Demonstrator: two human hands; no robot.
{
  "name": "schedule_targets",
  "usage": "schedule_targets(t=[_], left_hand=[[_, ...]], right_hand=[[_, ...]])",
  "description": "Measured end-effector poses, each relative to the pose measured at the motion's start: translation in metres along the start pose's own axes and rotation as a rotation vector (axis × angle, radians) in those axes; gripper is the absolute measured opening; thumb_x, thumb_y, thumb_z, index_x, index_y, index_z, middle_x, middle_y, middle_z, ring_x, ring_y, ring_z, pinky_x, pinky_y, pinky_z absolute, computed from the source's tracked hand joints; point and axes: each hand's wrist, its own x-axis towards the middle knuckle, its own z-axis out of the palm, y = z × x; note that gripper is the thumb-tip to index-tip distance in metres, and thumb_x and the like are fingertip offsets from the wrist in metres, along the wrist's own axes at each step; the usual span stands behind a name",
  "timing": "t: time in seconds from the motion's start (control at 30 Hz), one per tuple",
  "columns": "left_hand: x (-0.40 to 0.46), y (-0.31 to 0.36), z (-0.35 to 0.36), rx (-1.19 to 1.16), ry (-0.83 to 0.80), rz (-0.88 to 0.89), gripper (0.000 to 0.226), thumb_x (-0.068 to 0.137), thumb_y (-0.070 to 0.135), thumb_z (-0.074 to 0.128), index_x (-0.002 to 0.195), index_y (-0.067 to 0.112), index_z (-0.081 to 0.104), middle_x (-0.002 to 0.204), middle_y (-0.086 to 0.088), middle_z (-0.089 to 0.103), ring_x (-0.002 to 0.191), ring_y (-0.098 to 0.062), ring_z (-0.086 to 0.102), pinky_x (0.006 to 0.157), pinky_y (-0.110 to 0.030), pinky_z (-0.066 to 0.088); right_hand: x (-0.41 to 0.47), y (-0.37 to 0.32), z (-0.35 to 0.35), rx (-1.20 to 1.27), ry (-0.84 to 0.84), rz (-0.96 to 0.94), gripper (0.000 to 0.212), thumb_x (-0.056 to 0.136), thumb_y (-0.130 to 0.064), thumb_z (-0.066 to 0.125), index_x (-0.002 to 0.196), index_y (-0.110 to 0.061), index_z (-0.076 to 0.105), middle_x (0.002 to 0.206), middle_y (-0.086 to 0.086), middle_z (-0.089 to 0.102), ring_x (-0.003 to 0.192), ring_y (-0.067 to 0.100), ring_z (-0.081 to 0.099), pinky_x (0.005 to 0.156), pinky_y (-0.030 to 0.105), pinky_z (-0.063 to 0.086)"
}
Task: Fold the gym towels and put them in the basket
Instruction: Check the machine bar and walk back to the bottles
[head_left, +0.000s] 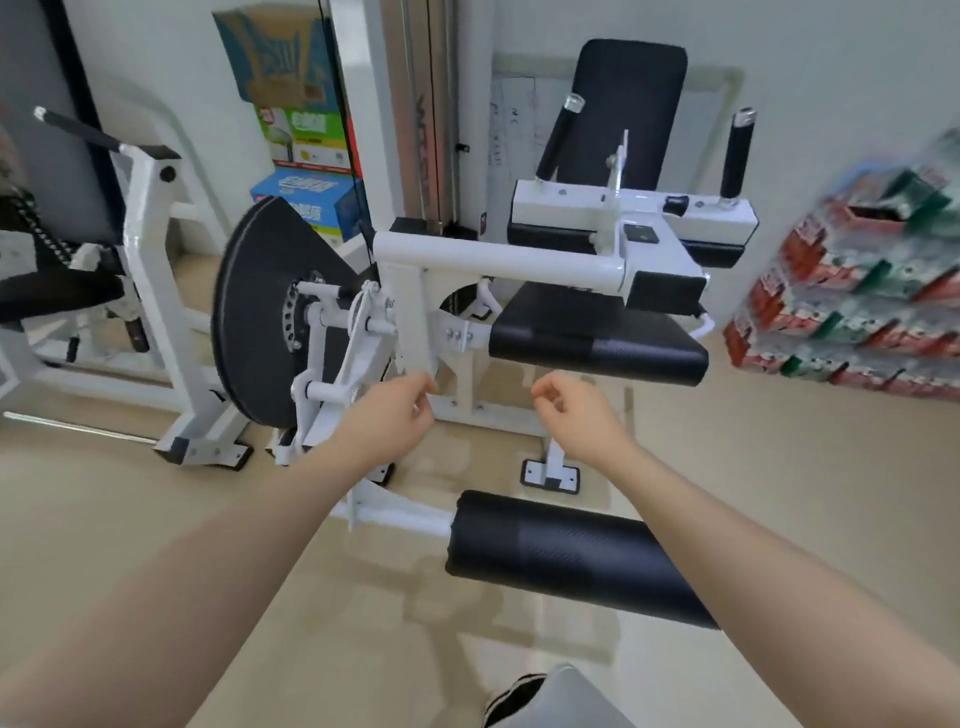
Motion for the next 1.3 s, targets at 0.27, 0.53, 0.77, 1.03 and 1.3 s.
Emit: schedule_targets(t=[0.27,0.53,0.77,1.03,1.3], left_hand=[[-0.014,-0.006,0.025,0.026,-0.15,0.087,0.032,0.092,0.016,0.04,0.123,0.014,0.047,0.101,-0.002,0.058,0.084,-0.018,0.054,0.071,-0.028,0.042],[-0.049,-0.096,0.019,-0.065,-0.069,-0.115,0.03,0.09,0.013,0.039,0.118,0.01,0.049,0.075,0.006,0.051,0.063,-0.013,0.045,0.056,-0.027,0.038],[-0.071,-0.133,0.036,-0.17,-0.138,-0.175,0.031,0.09,0.015,0.042,0.121,0.012,0.048,0.093,0.005,0.053,0.078,-0.018,0.051,0.07,-0.033,0.048],[-0.02,-0.025,0.048,-0.149,-0.189,0.125,0.033,0.092,0.017,0.043,0.125,0.016,0.047,0.106,-0.002,0.059,0.092,-0.019,0.056,0.079,-0.033,0.048],[0.009,0.162,0.073,-0.151,-0.203,0.543,0.036,0.091,0.017,0.047,0.127,0.015,0.047,0.113,-0.001,0.058,0.102,-0.017,0.055,0.089,-0.031,0.047]], right_hand=[[-0.044,0.019,0.02,-0.108,-0.058,0.076,0.028,0.096,-0.023,0.044,0.121,-0.014,0.053,0.118,0.003,0.06,0.096,0.012,0.055,0.084,0.023,0.045],[-0.027,-0.033,0.079,-0.196,-0.212,-0.05,0.027,0.096,-0.02,0.044,0.119,-0.013,0.055,0.115,0.003,0.06,0.103,0.018,0.056,0.089,0.028,0.046],[-0.05,-0.041,0.113,-0.271,-0.287,-0.01,0.027,0.096,-0.02,0.042,0.117,-0.01,0.055,0.111,0.006,0.061,0.1,0.025,0.057,0.086,0.036,0.048],[-0.097,0.014,0.028,-0.21,-0.004,0.265,0.034,0.096,-0.02,0.042,0.128,-0.013,0.047,0.116,0.006,0.061,0.107,0.023,0.056,0.089,0.03,0.044],[-0.139,0.088,-0.082,-0.159,0.396,0.415,0.036,0.094,-0.02,0.044,0.129,-0.013,0.047,0.118,0.005,0.061,0.11,0.023,0.056,0.087,0.028,0.042]])
